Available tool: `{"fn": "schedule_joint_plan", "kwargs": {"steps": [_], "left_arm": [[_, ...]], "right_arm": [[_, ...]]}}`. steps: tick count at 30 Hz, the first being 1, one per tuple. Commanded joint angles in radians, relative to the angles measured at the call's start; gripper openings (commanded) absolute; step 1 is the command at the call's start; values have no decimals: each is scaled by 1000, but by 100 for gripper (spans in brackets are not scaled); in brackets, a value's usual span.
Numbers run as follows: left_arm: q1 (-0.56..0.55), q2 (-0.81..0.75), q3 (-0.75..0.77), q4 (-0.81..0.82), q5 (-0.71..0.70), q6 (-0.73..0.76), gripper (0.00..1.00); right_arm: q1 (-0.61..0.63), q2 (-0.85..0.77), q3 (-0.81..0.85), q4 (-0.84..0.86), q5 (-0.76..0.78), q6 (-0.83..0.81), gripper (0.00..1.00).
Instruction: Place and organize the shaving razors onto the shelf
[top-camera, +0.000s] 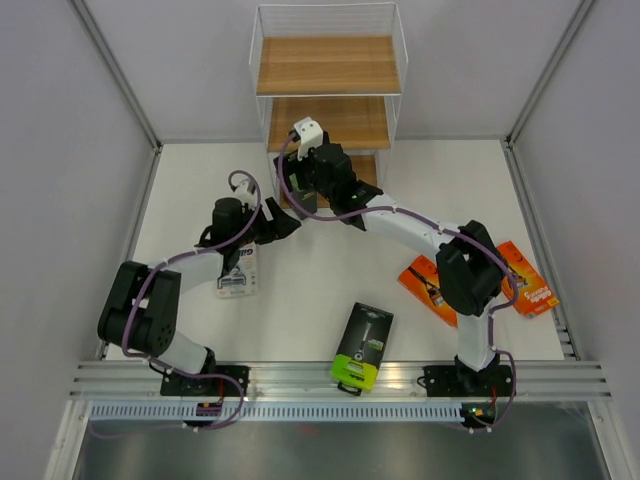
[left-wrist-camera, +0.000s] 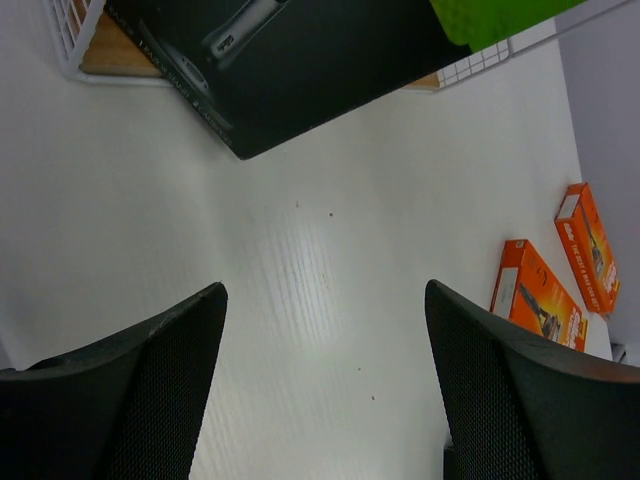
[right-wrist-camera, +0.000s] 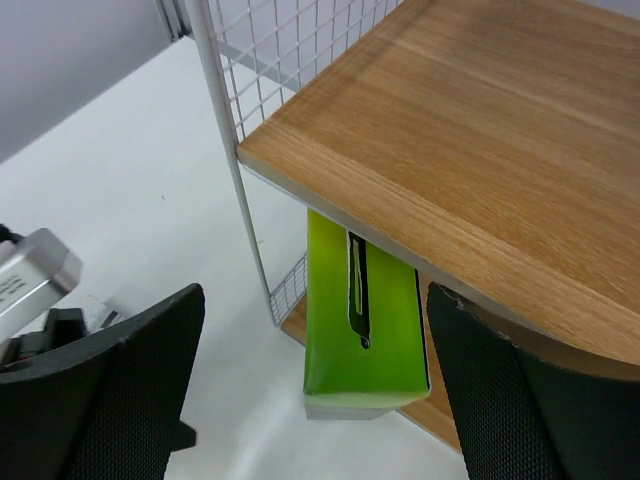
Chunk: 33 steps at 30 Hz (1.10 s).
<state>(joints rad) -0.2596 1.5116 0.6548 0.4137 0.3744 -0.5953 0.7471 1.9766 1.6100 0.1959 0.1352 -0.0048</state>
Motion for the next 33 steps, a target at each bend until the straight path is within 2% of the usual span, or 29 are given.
{"fn": "schedule_joint_plan", "kwargs": {"steps": [1, 8, 13, 17, 20, 21, 24, 27, 31, 33], "left_arm": [[-4, 28, 52, 91, 35, -34, 85], [-4, 52, 69, 111, 47, -35, 84], [-4, 15, 66, 68, 37, -3, 83], [-4, -45, 63, -16, 18, 43, 83], [-3, -122, 62, -128, -38, 57, 83], [-3, -142, 60, -210, -66, 54, 84], [10, -208, 57, -364, -153, -29, 87], [25, -249, 29, -408, -112, -92, 87], [28, -336, -23, -472, -120, -112, 87], [29, -384, -34, -510, -140, -98, 87]], "right_arm": [[0, -100, -15, -16, 1, 69, 98], [1, -145, -64, -104, 21, 118, 98], [3, -199, -171, -118, 72, 187, 98], [5, -251, -348, 3, 76, 226, 98], [8, -268, -453, 114, 116, 238, 98], [6, -266, -473, 146, 119, 239, 98], [8, -236, -513, 256, 121, 253, 98], [9, -193, -519, 345, 156, 290, 98], [24, -122, -544, 554, 167, 296, 98], [35, -79, -526, 571, 182, 295, 98]]}}
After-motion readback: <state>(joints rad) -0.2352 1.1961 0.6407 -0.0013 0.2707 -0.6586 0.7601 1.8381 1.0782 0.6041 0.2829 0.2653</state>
